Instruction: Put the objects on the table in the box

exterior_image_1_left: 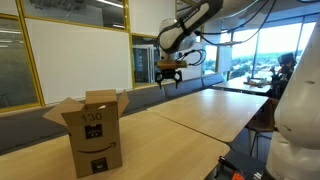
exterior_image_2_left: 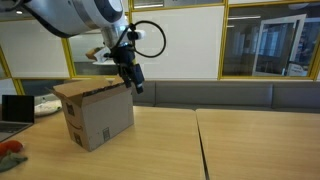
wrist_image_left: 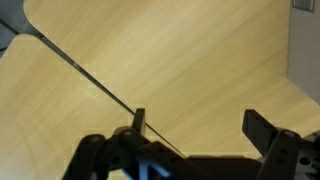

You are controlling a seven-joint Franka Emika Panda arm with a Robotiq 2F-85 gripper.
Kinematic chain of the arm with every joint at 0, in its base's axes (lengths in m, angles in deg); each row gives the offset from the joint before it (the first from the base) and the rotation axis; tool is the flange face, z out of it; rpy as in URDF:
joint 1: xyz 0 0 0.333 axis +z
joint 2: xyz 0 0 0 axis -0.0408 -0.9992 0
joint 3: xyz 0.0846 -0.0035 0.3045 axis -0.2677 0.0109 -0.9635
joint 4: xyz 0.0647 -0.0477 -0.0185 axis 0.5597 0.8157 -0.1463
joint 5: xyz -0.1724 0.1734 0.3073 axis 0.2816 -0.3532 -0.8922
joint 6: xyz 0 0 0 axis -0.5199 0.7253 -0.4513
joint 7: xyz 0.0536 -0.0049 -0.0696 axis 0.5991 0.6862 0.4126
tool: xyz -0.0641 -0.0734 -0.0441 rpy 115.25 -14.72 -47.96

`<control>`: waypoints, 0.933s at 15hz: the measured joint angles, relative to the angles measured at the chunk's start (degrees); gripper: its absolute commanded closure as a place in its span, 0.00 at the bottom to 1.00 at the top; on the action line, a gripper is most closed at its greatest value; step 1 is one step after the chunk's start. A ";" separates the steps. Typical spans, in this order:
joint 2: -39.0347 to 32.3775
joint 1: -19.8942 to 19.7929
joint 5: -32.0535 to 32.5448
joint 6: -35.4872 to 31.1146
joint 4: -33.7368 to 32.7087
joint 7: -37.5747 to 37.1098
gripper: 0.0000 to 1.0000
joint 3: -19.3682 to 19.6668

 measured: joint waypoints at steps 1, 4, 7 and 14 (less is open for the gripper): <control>1.32 -0.72 -1.27 -0.26 3.42 3.27 0.00 0.08; 4.94 -2.03 -4.49 -0.16 11.83 14.38 0.00 0.22; 8.51 -2.42 -6.43 1.92 17.03 24.77 0.00 0.21; 13.81 -2.58 -8.02 6.76 21.32 36.11 0.00 0.03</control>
